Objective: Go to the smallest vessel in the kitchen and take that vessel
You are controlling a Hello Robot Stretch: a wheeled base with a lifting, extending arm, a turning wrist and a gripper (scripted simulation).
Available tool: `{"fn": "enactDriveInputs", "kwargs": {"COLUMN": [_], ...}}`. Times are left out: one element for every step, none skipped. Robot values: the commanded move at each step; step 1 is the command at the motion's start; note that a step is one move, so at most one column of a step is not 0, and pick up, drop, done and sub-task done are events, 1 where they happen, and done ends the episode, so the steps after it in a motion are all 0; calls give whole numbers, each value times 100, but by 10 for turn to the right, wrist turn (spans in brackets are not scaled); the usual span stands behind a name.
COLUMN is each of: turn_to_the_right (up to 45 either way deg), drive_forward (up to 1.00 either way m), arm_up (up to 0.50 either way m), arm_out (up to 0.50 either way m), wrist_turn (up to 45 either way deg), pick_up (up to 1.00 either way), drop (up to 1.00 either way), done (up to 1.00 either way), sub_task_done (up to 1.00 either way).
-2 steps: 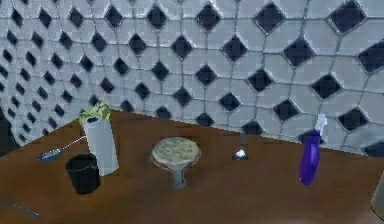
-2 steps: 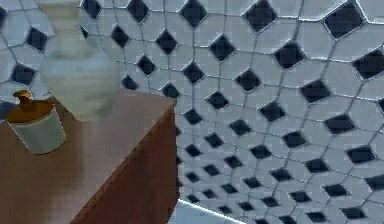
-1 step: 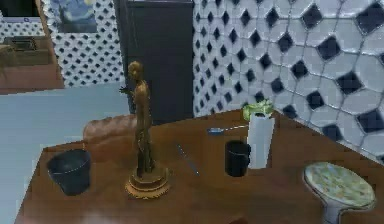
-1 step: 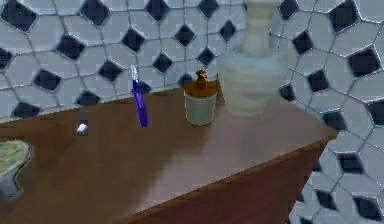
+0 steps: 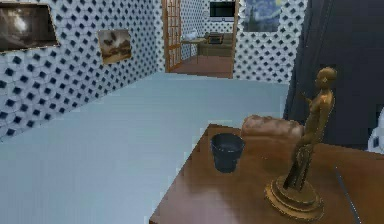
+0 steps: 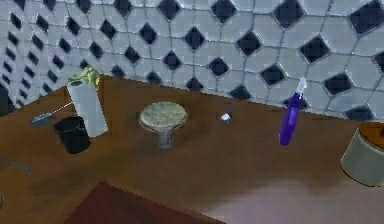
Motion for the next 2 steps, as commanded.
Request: {"fn": "enactDriveInputs", "kwargs": {"turn_to_the_right": [-270, 0], "drive_forward": [0, 0], "arm_up": [0, 50], "arm_out": [0, 0], "wrist_turn": [0, 0], "pick_up": [0, 0], "drop": [0, 0], "done": [0, 0], "sub_task_done": [0, 0]}}
